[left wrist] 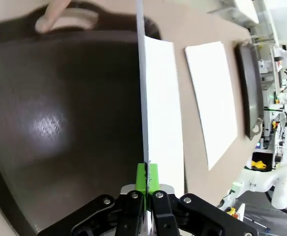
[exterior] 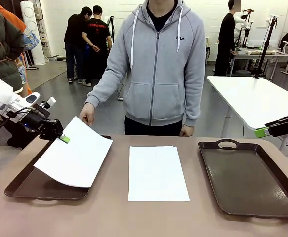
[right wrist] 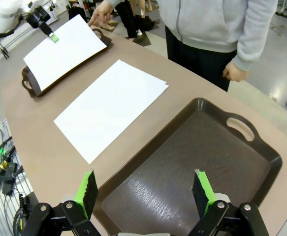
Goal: Sort the A4 documents.
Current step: Place the A4 Paper in the designated Handle tray.
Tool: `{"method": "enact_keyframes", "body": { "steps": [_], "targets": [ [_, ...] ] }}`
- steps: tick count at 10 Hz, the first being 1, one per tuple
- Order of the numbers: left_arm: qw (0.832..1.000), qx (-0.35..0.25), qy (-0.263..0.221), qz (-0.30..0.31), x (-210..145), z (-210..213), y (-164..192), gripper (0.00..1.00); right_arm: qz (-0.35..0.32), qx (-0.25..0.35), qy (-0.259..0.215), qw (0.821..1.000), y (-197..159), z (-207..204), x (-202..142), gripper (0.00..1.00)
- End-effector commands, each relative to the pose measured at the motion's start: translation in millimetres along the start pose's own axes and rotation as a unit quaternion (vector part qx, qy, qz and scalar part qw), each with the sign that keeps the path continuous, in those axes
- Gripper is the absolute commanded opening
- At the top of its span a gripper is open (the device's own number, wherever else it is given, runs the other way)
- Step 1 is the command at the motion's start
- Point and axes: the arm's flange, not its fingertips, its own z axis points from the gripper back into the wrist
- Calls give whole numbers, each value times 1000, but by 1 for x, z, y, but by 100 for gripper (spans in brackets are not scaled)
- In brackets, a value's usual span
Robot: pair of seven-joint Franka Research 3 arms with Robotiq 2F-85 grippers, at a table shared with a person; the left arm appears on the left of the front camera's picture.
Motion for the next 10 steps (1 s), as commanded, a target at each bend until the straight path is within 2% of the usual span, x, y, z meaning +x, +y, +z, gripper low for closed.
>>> {"method": "enact_keyframes", "body": {
  "steps": [1,7,10],
  "targets": [
    [998,4,54,38,-3,-6,8,1,5,10,-11,1000,-3,-4,-2,100],
    [997,63,5,39,-12,2,27,1,5,10,-11,1000,-3,-4,-2,100],
    [996,69,-23,42,-11,1,27,1,5,10,-11,1000,-3,-4,-2,100]
  ]
}}
